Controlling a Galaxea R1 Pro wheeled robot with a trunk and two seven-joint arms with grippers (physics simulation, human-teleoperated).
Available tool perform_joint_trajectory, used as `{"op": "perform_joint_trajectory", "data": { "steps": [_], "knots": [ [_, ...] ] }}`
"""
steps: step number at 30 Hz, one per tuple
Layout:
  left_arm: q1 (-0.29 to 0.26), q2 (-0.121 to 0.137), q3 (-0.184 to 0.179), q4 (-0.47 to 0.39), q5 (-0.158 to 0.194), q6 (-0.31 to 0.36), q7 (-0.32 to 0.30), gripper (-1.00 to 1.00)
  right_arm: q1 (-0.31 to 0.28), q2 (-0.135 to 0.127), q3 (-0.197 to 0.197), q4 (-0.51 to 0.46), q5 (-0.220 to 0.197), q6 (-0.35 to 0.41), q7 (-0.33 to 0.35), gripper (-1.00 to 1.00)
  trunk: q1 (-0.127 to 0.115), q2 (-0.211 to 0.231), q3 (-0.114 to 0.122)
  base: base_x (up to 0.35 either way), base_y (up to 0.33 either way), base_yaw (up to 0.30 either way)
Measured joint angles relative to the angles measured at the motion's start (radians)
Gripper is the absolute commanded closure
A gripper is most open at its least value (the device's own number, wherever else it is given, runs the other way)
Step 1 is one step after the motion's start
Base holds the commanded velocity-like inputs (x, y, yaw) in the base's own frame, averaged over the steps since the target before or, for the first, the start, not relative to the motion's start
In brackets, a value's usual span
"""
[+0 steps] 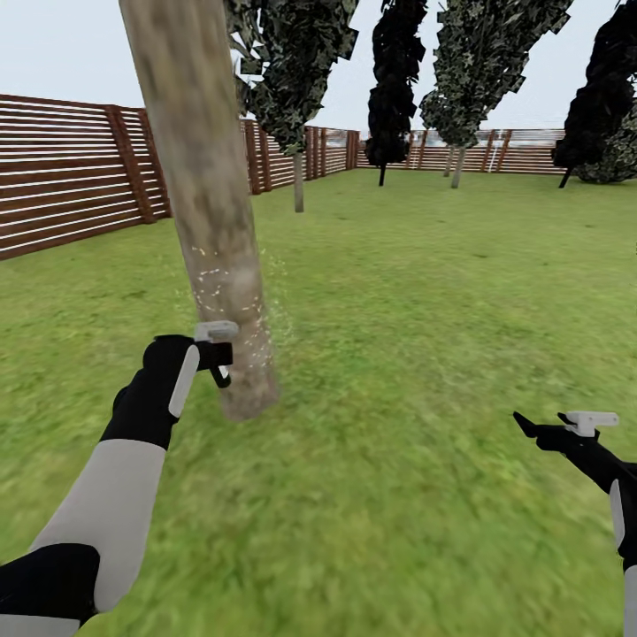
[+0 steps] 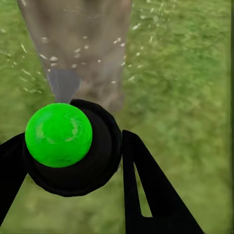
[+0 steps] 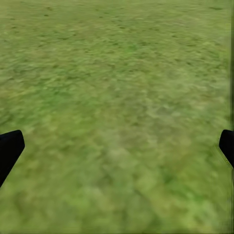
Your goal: In the garden, pick up the pesticide atomizer on the floor and spray pesticide onto both trees until each tree trunk is fully covered.
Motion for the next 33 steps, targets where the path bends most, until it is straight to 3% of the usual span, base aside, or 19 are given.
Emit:
{"op": "perform_joint_trajectory", "data": {
  "steps": [7,16,21,28,33],
  "knots": [
    [0.000,0.000,0.000,0.001,0.000,0.000,0.000,1.00,0.000,0.000,0.000,0.000,0.000,0.000,0.000,-1.00,0.000,0.000,0.000,0.000,-0.271,0.017],
    [0.000,0.000,0.002,0.000,-0.001,0.000,0.002,1.00,0.000,0.000,0.001,0.000,0.000,0.000,0.000,-1.00,0.000,0.000,0.000,0.000,-0.271,0.226],
    [0.000,0.001,0.002,0.000,-0.002,0.000,0.003,1.00,0.000,0.000,0.002,0.000,0.000,0.000,0.000,-1.00,0.000,0.000,0.000,0.021,-0.271,0.020],
    [0.000,0.000,0.002,0.000,-0.002,0.000,0.003,1.00,0.000,-0.001,0.000,0.000,0.002,0.001,0.001,-1.00,0.000,0.000,0.000,0.166,-0.250,0.016],
    [0.000,0.000,0.002,0.000,-0.001,0.000,0.003,1.00,0.000,-0.001,0.000,0.000,0.002,0.001,0.001,-1.00,0.000,0.000,0.000,0.182,-0.240,0.253]
  ]
}}
